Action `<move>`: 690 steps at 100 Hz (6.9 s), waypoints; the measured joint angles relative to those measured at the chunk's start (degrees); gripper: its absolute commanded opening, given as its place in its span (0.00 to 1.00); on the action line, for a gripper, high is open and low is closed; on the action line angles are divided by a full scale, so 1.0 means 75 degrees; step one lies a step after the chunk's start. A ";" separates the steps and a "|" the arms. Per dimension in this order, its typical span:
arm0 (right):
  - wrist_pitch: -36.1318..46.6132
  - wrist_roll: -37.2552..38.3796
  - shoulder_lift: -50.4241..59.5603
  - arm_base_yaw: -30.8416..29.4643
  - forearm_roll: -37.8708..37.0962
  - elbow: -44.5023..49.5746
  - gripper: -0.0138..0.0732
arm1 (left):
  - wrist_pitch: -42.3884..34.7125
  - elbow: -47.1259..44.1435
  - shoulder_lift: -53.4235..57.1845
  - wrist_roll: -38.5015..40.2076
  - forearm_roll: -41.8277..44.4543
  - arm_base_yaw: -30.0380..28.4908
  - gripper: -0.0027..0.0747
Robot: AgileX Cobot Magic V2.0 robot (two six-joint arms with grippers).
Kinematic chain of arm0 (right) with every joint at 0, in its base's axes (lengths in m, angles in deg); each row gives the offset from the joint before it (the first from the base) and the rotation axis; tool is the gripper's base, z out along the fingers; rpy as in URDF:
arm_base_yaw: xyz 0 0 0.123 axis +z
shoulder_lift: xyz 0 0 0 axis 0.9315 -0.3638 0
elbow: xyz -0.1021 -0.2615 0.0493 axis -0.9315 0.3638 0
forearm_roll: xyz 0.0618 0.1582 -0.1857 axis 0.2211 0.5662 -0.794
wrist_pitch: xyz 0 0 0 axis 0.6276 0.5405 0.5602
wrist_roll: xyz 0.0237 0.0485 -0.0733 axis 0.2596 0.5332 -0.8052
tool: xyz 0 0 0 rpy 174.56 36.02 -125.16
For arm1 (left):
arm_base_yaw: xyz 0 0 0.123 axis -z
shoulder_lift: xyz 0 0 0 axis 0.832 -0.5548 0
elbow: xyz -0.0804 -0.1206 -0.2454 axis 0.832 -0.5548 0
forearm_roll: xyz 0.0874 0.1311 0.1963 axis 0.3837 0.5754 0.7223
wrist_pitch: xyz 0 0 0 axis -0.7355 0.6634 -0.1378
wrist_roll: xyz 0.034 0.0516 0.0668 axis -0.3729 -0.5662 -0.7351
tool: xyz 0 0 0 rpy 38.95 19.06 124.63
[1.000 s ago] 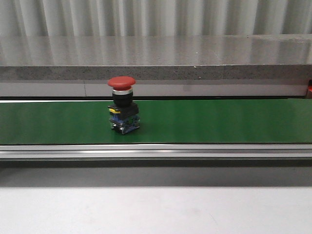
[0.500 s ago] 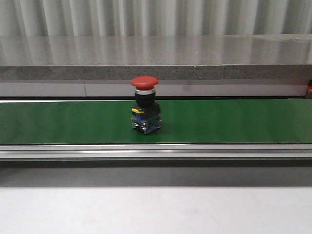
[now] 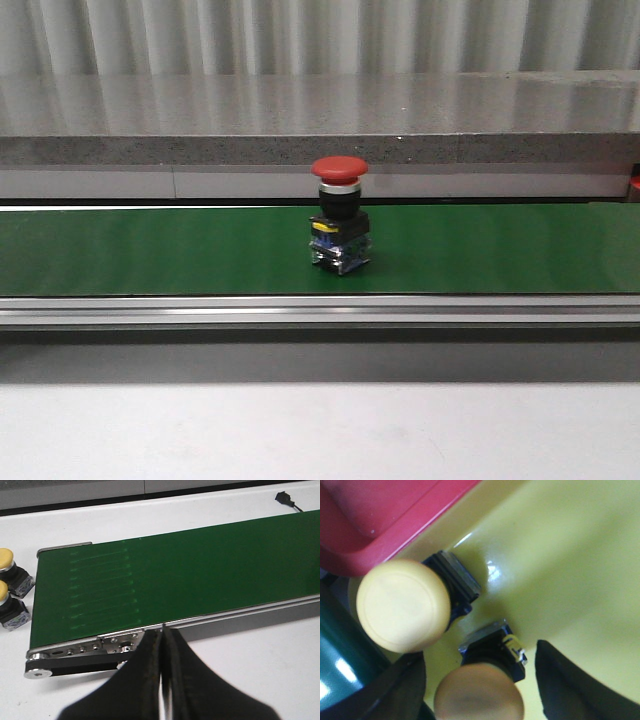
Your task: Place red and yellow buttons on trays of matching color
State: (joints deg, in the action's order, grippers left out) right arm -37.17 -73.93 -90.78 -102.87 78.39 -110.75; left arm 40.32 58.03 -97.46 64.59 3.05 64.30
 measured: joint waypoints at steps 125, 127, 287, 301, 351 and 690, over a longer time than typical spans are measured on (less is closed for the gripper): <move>-0.2479 -0.0904 0.2850 0.4088 0.0000 -0.1017 0.88 | 0.0000 0.0000 0.0000 0.0000 0.0000 0.0000 0.01; -0.2551 -0.0952 0.2827 0.4174 0.0000 -0.1069 0.88 | 0.0000 0.0000 0.0000 0.0000 0.0000 0.0000 0.01; -0.2329 -0.3794 0.0021 0.3801 0.1469 -0.2839 0.31 | 0.0000 0.0000 0.0000 -0.0016 0.0000 0.0000 0.01; -0.2094 -0.3190 0.0021 0.2838 0.1469 -0.2839 0.31 | 0.0000 0.0000 0.0000 -0.0016 0.0000 0.0000 0.01; -0.1039 -0.2070 -0.0132 0.0787 0.1469 -0.2839 0.31 | 0.0000 0.0000 0.0000 -0.0016 0.0000 0.0000 0.01; 0.0779 -0.2673 0.9409 0.3981 0.0803 0.3614 0.08 | 0.0000 0.0000 0.0000 -0.0016 0.0000 0.0000 0.01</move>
State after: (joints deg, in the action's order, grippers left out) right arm -31.32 -93.98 -20.21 -73.01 84.41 -83.65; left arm 40.32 58.03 -97.46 64.47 3.05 64.30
